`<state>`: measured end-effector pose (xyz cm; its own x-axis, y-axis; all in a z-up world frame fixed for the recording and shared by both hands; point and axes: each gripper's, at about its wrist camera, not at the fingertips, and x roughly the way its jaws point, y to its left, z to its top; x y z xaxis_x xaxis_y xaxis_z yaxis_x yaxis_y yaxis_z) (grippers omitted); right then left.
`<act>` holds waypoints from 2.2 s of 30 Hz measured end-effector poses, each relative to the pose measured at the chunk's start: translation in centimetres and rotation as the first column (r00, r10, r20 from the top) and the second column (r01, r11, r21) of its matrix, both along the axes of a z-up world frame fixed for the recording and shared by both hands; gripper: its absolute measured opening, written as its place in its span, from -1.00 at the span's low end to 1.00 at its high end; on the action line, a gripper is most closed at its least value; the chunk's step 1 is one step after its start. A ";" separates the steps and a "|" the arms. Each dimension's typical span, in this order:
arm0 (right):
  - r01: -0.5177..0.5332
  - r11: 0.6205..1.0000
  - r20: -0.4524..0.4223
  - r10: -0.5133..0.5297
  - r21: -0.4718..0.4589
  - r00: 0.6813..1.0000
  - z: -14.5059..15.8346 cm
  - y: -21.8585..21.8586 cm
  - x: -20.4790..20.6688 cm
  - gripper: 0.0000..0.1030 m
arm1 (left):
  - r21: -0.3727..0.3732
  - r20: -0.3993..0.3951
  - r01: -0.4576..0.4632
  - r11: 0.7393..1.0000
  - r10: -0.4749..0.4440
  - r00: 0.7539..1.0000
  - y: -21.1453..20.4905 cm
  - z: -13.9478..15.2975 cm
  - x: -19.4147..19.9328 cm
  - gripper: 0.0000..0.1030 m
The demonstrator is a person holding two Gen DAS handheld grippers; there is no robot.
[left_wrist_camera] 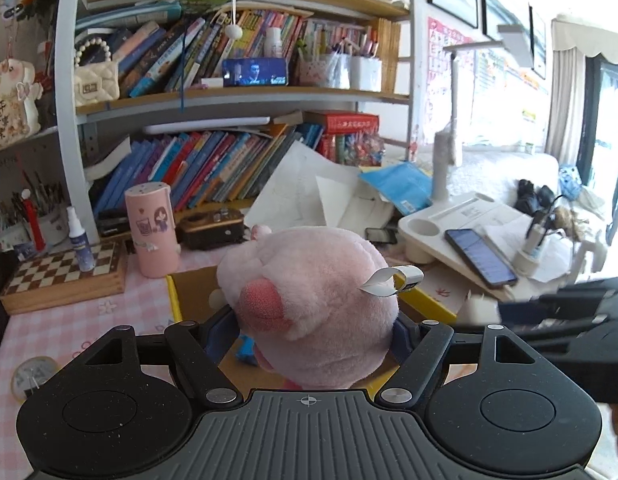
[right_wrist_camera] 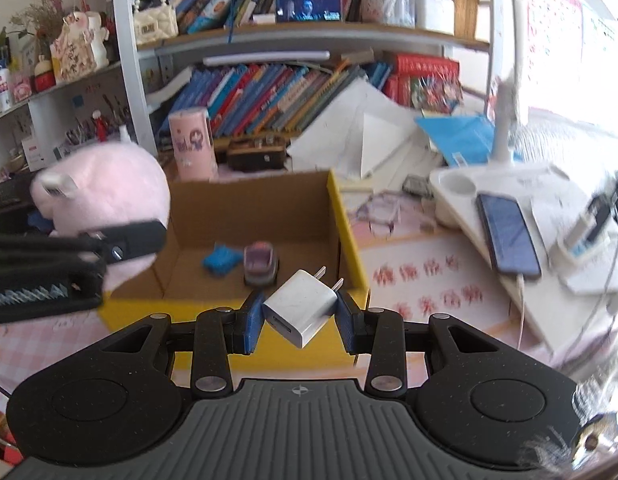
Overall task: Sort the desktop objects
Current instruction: 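Carry the pig with the left tool while the right tool carries the plug toward the yellow box, then lower the pig into the yellow box and open the left tool while the right tool releases the plug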
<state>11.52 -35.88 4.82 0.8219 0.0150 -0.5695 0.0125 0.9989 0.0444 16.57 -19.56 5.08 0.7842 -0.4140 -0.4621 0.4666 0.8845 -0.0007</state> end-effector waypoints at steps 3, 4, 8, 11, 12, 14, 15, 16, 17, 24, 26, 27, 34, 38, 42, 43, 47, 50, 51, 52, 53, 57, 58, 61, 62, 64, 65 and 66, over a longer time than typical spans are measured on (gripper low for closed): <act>-0.030 0.999 0.015 0.031 -0.025 0.999 0.4 -0.4 1.6 -0.31 | 0.030 -0.012 -0.016 0.999 0.016 1.000 -0.9 -0.9 1.5 0.49; -0.043 0.998 0.017 0.044 -0.034 0.999 0.4 -0.6 2.2 -0.31 | 0.035 -0.021 -0.019 0.999 0.019 1.000 -1.1 -1.2 1.9 0.49; -0.090 0.993 0.012 0.091 -0.070 0.996 0.3 -0.8 4.5 -0.31 | 0.044 -0.042 -0.046 0.998 0.047 0.998 -2.0 -2.4 3.5 0.49; -0.117 0.988 0.003 0.117 -0.097 0.993 0.1 -1.2 6.4 -0.31 | 0.042 -0.075 -0.058 0.997 0.061 0.995 -2.3 -3.0 4.6 0.49; -0.125 0.986 0.000 0.126 -0.107 0.992 0.0 -1.2 7.1 -0.31 | 0.045 -0.087 -0.059 0.997 0.063 0.994 -2.4 -3.2 5.0 0.49; -0.146 0.982 -0.016 0.145 -0.122 0.989 -0.2 -1.3 8.5 -0.31 | 0.061 -0.119 -0.049 0.997 0.056 0.991 -2.9 -3.8 5.8 0.49; -0.160 0.979 -0.025 0.158 -0.128 0.987 -0.3 -1.4 9.2 -0.31 | 0.071 -0.137 -0.045 0.996 0.055 0.989 -3.1 -4.1 6.1 0.49; -0.174 0.975 -0.034 0.170 -0.135 0.985 -0.4 -1.3 9.9 -0.31 | 0.081 -0.151 -0.043 0.996 0.055 0.987 -3.4 -4.4 6.3 0.49; -0.186 0.972 -0.043 0.182 -0.145 0.982 -0.6 -1.3 10.4 -0.31 | 0.090 -0.165 -0.038 0.995 0.053 0.985 -3.5 -4.8 6.5 0.50; -0.320 0.928 -0.155 0.293 -0.193 0.944 -2.7 -0.2 15.0 -0.31 | 0.122 -0.279 -0.042 0.992 0.075 0.957 -3.8 -6.8 7.8 0.50; -0.363 0.906 -0.193 0.325 -0.218 0.926 -3.4 0.4 16.2 -0.31 | 0.109 -0.309 -0.049 0.993 0.081 0.948 -3.5 -7.1 8.2 0.51; -0.384 0.894 -0.211 0.340 -0.231 0.917 -3.7 0.6 16.7 -0.31 | 0.110 -0.315 -0.047 0.993 0.080 0.946 -3.5 -7.2 8.3 0.51; -0.509 0.821 -0.348 0.413 -0.258 0.842 -6.3 1.9 19.5 -0.31 | 0.093 -0.387 -0.055 0.994 0.087 0.918 -3.5 -8.0 9.1 0.56; -0.546 0.780 -0.382 0.424 -0.307 0.821 -7.1 2.5 20.1 -0.31 | 0.092 -0.393 -0.063 0.994 0.095 0.915 -3.5 -8.0 9.4 0.56; -0.577 0.760 -0.409 0.444 -0.301 0.798 -7.3 2.8 20.5 -0.31 | 0.100 -0.359 -0.064 0.993 0.096 0.928 -3.7 -7.5 8.9 0.58; -0.587 0.749 -0.416 0.450 -0.306 0.790 -7.4 3.0 20.5 -0.31 | 0.095 -0.345 -0.060 0.994 0.090 0.934 -3.7 -7.2 8.7 0.60; -0.601 0.740 -0.434 0.455 -0.302 0.778 -7.9 3.4 20.7 -0.31 | 0.099 -0.320 -0.047 0.994 0.077 0.944 -3.8 -6.8 8.2 0.63; -0.601 0.738 -0.435 0.454 -0.305 0.778 -7.9 3.5 20.8 -0.31 | 0.090 -0.318 -0.058 0.994 0.084 0.944 -3.5 -6.5 8.0 0.64; -0.600 0.740 -0.435 0.453 -0.303 0.778 -7.9 3.5 20.8 -0.31 | 0.087 -0.316 -0.060 0.994 0.085 0.945 -3.4 -6.4 7.8 0.64; -0.596 0.745 -0.434 0.451 -0.298 0.780 -7.9 3.5 20.8 -0.31 | 0.085 -0.313 -0.062 0.994 0.086 0.946 -3.3 -6.2 7.7 0.64; -0.591 0.751 -0.433 0.447 -0.293 0.783 -7.9 3.4 21.0 -0.31 | 0.084 -0.309 -0.062 0.995 0.085 0.947 -3.2 -6.1 7.6 0.64; -0.567 0.771 -0.414 0.434 -0.290 0.800 -7.6 3.2 21.0 -0.27 | 0.076 -0.290 -0.078 0.994 0.097 0.952 -2.8 -5.6 7.1 0.66; -0.561 0.776 -0.404 0.432 -0.289 0.806 -7.4 3.1 20.9 -0.22 | 0.074 -0.287 -0.083 0.994 0.101 0.953 -2.7 -5.5 7.0 0.66; -0.520 0.812 -0.360 0.416 -0.265 0.835 -6.2 2.7 20.6 -0.05 | 0.063 -0.273 -0.105 0.992 0.118 0.955 -2.2 -5.1 6.6 0.66; -0.505 0.825 -0.348 0.409 -0.254 0.844 -5.9 2.5 20.5 -0.05 | 0.056 -0.270 -0.113 0.992 0.124 0.955 -1.9 -5.0 6.5 0.66; -0.466 0.855 -0.310 0.390 -0.229 0.867 -4.9 2.0 19.9 -0.04 | 0.046 -0.263 -0.129 0.991 0.136 0.955 -1.5 -4.7 6.3 0.66; -0.448 0.867 -0.293 0.380 -0.219 0.878 -4.5 1.8 19.6 -0.04 | 0.041 -0.259 -0.136 0.990 0.142 0.955 -1.3 -4.6 6.2 0.66; -0.429 0.879 -0.272 0.369 -0.210 0.889 -4.0 1.5 19.1 -0.04 | 0.037 -0.253 -0.143 0.989 0.148 0.956 -1.1 -4.4 5.9 0.66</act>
